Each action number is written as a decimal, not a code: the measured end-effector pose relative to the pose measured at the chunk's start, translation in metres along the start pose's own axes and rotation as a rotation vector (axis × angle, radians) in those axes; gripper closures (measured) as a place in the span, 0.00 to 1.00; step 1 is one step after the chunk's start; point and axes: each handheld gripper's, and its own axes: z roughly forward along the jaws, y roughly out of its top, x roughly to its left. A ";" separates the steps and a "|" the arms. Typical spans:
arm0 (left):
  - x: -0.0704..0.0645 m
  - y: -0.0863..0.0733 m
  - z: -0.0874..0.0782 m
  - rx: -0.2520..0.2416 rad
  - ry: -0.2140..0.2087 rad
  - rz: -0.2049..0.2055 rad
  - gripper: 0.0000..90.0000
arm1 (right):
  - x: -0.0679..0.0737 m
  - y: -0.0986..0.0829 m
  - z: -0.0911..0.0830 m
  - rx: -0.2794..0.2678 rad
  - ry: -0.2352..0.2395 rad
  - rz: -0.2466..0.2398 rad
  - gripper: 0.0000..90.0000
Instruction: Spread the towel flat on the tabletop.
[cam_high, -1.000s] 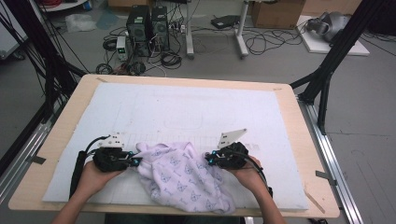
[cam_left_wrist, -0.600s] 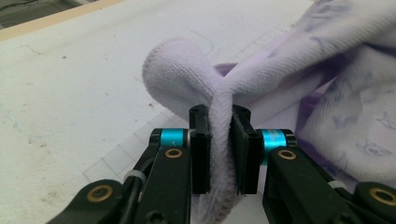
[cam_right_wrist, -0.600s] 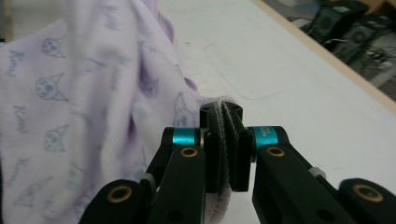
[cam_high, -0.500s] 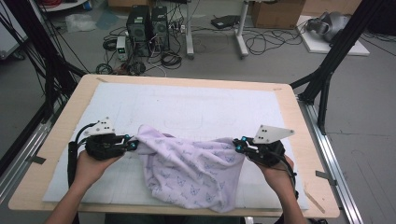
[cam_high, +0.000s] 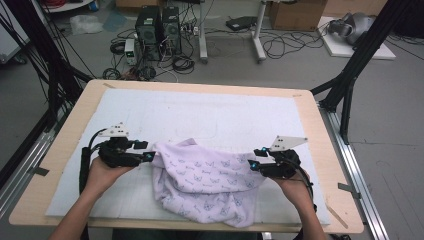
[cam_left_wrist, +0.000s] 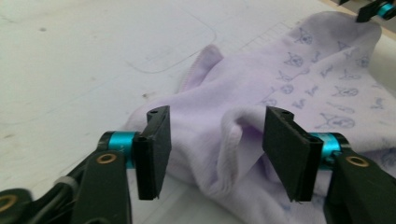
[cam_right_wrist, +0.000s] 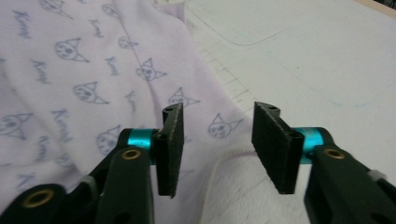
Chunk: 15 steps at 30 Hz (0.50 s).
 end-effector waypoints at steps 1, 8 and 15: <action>-0.001 0.001 0.003 0.004 -0.005 0.004 0.46 | -0.002 0.001 0.005 0.017 0.000 -0.005 0.54; -0.001 -0.005 0.033 0.122 -0.016 0.028 0.57 | -0.014 -0.017 0.047 0.234 0.058 0.056 0.55; -0.002 -0.015 0.035 0.140 -0.013 0.071 0.91 | -0.009 -0.020 0.040 0.207 0.062 0.018 0.93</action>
